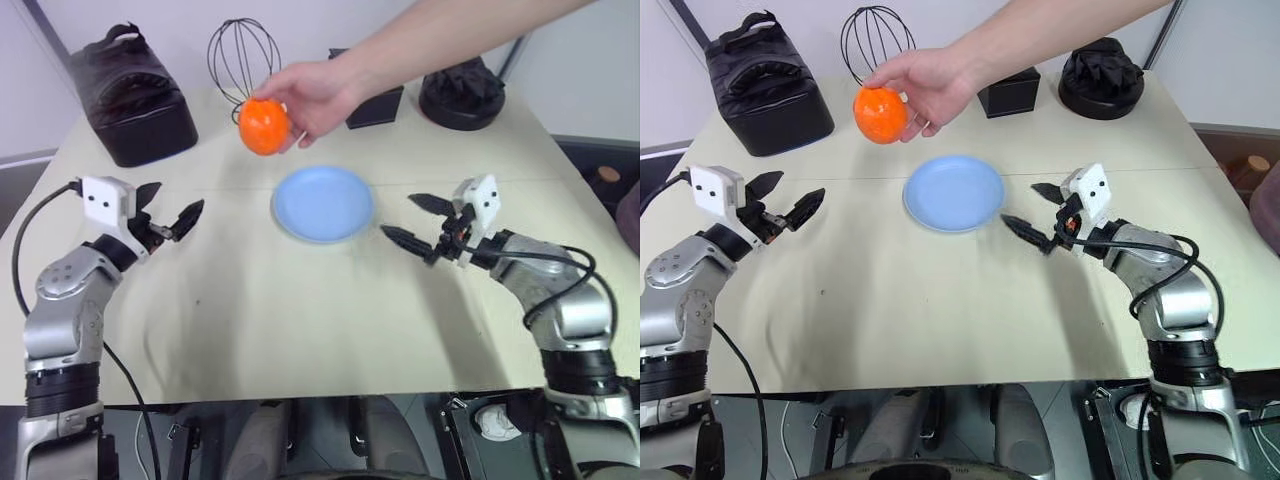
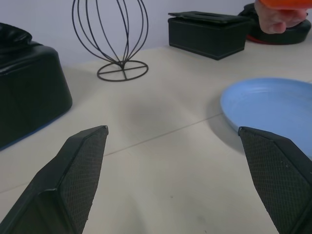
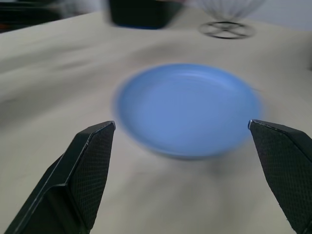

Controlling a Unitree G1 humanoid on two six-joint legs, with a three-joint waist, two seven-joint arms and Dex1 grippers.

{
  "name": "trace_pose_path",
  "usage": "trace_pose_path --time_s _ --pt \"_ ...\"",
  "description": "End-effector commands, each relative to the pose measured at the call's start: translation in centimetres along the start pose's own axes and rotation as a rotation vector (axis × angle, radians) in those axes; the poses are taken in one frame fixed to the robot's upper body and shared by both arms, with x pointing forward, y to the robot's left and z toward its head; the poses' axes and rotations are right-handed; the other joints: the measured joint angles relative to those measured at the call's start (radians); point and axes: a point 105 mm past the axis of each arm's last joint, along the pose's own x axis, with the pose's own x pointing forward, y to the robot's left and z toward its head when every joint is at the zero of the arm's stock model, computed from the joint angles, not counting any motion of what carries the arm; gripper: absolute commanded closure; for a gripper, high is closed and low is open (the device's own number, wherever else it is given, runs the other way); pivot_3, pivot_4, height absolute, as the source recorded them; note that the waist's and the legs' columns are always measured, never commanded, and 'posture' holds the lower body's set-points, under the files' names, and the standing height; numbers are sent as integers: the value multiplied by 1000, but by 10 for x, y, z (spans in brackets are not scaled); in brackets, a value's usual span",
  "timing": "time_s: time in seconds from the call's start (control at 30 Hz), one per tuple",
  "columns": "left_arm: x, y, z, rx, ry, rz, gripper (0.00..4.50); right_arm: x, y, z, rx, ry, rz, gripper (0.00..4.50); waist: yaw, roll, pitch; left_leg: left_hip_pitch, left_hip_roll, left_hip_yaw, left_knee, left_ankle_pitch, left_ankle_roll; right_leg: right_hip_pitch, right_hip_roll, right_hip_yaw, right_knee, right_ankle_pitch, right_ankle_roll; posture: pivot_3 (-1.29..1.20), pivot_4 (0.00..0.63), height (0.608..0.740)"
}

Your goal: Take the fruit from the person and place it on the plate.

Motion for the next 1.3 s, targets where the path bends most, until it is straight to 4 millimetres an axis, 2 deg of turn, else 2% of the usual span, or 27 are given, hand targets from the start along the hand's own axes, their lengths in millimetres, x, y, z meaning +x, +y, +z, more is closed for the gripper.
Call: trace_pose_path --time_s 0.03,0.1,0.23,0.3,0.4,0.53,0.9,1.1,1.2,1.3 --pt "-5 6 13 37 -35 4 0 4 9 13 -19 -26 26 32 1 0 0 0 0 0 0 0 0 0 0 0 0 0 0 0 150 740" --pt "-6 6 13 37 -36 1 0 5 8 14 -20 -33 16 32 2 0 0 0 0 0 0 0 0 0 0 0 0 -1 -3 0 150 740" --pt "-2 2 48 -35 -164 -41 0 9 7 16 -32 -38 1 32 2 0 0 0 0 0 0 0 0 0 0 0 0 -1 -2 0 150 740" --pt "3 -13 62 -27 -188 -128 0 11 5 15 -35 -38 -7 32 4 0 0 0 0 0 0 0 0 0 0 0 0 0 0 0 150 740" --pt "10 -38 72 -25 -191 -255 0 13 2 14 -43 -39 -23 32 5 0 0 0 -1 0 1 0 0 1 -1 0 -1 0 0 0 150 740" --pt "28 -58 76 -28 -196 -357 0 17 -2 12 -52 -49 -47 32 4 0 0 0 0 0 1 0 0 1 0 -1 -1 0 0 0 150 740" --pt "69 -57 72 -40 -222 -356 0 18 -1 8 -49 -54 -75 32 3 0 0 0 0 0 1 0 0 1 1 -1 -1 0 0 0 150 740" --pt "77 -67 72 -58 -237 -403 0 15 -1 6 -45 -52 -106 32 3 -1 0 0 -1 0 1 0 0 1 1 -1 -1 0 1 0 150 740" --pt "77 -68 75 -66 -254 -411 765 14 0 5 -42 -52 -116 0 1 -1 0 0 -1 0 1 0 0 1 1 -1 0 0 1 0 150 740" --pt "77 -70 78 -62 -266 -418 1114 14 0 4 -38 -52 -121 0 2 -1 0 0 -1 0 1 0 0 1 1 -1 0 0 1 0 150 740"
